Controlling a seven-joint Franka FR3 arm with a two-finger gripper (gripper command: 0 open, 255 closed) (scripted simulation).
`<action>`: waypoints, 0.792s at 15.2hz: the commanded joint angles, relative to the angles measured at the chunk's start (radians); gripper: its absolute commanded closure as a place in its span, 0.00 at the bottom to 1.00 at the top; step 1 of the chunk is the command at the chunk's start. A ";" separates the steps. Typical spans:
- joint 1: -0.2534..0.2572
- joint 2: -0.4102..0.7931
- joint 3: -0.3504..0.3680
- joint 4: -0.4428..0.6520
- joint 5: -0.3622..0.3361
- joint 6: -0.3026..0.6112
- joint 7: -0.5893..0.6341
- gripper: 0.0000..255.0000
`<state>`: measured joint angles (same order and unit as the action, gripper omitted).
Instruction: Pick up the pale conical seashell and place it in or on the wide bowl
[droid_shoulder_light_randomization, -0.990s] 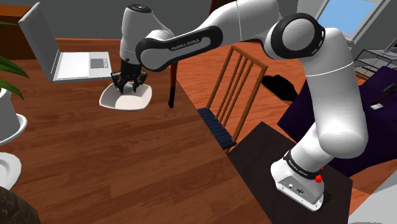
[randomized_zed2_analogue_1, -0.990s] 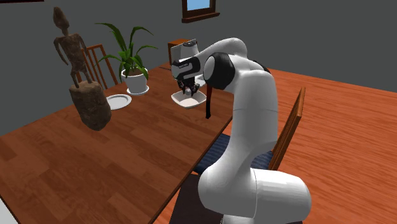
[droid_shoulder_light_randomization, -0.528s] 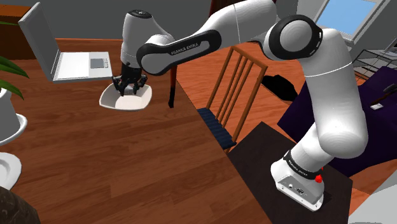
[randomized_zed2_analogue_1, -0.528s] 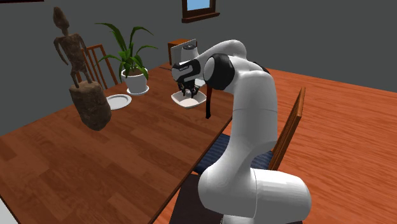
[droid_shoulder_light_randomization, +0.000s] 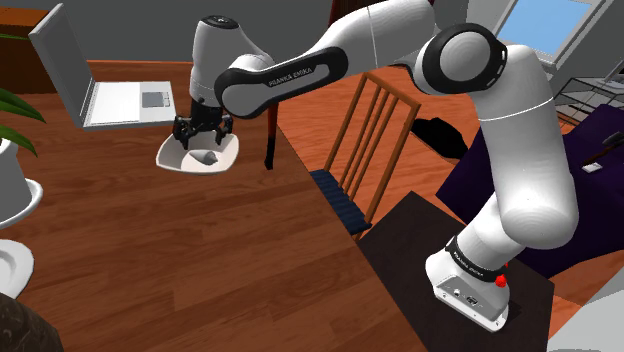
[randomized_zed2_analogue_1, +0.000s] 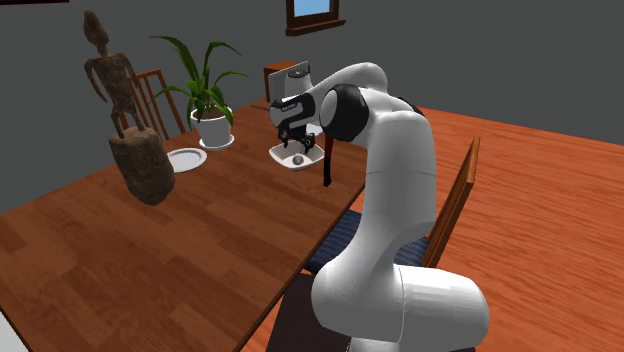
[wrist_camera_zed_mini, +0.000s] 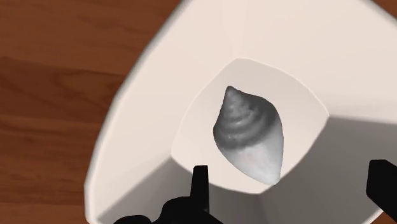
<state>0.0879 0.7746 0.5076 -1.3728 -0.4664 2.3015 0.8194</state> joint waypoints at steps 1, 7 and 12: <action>-0.009 -0.026 0.009 -0.013 0.009 -0.013 -0.003 0.00; -0.033 -0.096 0.034 -0.040 0.036 -0.055 -0.014 0.00; -0.033 -0.096 0.034 -0.040 0.036 -0.055 -0.014 0.00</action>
